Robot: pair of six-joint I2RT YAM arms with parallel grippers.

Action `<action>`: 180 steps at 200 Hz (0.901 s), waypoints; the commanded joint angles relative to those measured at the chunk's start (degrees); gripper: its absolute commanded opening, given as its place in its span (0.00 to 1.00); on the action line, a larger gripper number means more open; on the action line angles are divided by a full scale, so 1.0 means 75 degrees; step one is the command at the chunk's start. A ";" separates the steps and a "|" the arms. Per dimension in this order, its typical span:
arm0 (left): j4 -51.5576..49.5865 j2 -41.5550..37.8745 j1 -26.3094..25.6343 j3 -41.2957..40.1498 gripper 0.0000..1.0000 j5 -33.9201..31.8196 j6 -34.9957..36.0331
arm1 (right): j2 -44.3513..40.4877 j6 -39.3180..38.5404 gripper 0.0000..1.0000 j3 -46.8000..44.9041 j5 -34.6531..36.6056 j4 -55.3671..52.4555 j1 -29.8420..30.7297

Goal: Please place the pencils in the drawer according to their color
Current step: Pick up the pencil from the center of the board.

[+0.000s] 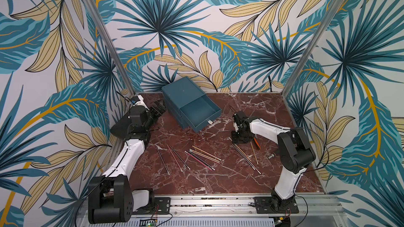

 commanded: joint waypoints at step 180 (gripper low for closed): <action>0.0096 -0.0205 0.0146 -0.0091 1.00 0.0069 0.0062 | -0.0619 0.1355 0.33 -0.1061 0.0733 -0.0579 -0.0543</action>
